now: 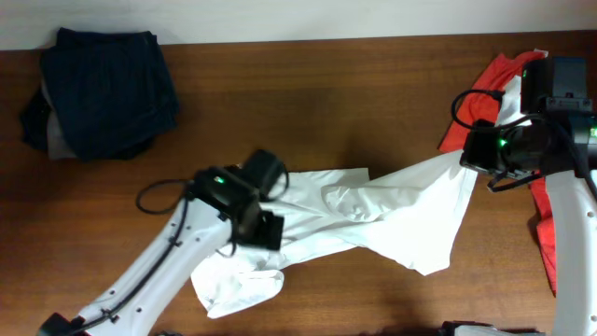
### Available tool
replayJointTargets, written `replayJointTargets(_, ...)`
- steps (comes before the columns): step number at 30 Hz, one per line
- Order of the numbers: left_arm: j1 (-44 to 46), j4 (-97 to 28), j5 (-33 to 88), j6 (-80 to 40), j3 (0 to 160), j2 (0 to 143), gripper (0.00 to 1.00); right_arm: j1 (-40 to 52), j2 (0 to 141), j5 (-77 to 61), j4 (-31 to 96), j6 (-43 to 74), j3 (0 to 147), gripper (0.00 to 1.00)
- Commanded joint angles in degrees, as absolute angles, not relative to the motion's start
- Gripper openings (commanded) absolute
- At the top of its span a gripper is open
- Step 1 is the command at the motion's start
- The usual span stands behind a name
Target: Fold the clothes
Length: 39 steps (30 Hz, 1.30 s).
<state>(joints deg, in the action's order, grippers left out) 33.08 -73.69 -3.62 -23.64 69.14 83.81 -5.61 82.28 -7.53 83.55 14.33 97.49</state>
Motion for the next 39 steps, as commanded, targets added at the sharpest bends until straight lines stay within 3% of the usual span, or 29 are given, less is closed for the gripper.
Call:
replayJointTargets(1,25.2,-68.2,-5.2,-16.9,69.4,85.0,0.91,-5.9,82.1,-6.8,83.4,13.9,97.7,0.04)
replayJointTargets(7,22.3,-59.6,-0.8,-11.4,69.4,103.9,0.91,-5.9,82.1,-6.8,83.1,13.9,97.7,0.04)
replayJointTargets(9,21.6,-59.1,-0.8,-11.4,69.4,108.4,0.76,-5.9,82.1,-6.8,83.1,13.9,97.7,0.04)
replayJointTargets(10,21.5,-59.0,-0.8,-11.1,69.3,108.9,0.56,-5.9,82.1,-6.8,83.1,13.9,97.7,0.04)
replayJointTargets(11,21.5,-59.0,-0.8,-11.0,69.5,108.9,0.04,-5.9,82.1,-6.8,83.0,13.9,97.7,0.04)
replayJointTargets(12,21.5,-59.8,-0.9,-11.0,70.3,108.4,0.01,-5.9,82.1,-6.8,82.5,14.0,97.7,0.04)
replayJointTargets(15,21.1,-69.3,-5.2,-11.0,79.2,103.1,0.00,-6.0,82.1,-6.8,79.8,14.0,97.8,0.04)
replayJointTargets(19,15.8,-74.9,-5.5,-11.0,89.2,85.8,0.00,-6.1,82.1,-6.9,80.9,14.0,103.5,0.04)
replayJointTargets(29,10.8,-74.4,-5.8,-10.6,90.0,62.7,0.01,-6.1,82.1,-9.2,92.0,15.5,126.3,0.04)
replayJointTargets(32,10.8,-70.2,-5.8,-10.6,89.9,64.0,0.01,-6.1,83.6,-9.2,88.9,15.5,126.8,0.04)
replayJointTargets(35,10.4,-63.2,-5.9,-10.6,89.9,77.7,0.06,-6.1,94.5,-9.2,82.6,15.5,126.8,0.04)
replayJointTargets(36,9.0,-57.2,-6.7,-10.6,89.9,86.5,0.09,-6.1,100.6,-8.3,78.0,15.5,126.8,0.14)
replayJointTargets(37,8.0,-53.6,-7.6,-10.6,90.0,91.9,0.67,-6.1,105.2,-8.5,76.4,15.5,126.8,0.72)
replayJointTargets(38,6.7,-50.4,-7.5,-10.6,90.0,97.2,0.99,-6.1,109.2,-8.9,77.3,15.5,126.8,0.99)
replayJointTargets(39,5.0,-50.7,-4.4,-10.6,90.3,102.1,0.99,-6.1,112.2,-8.8,80.0,15.4,126.8,0.99)
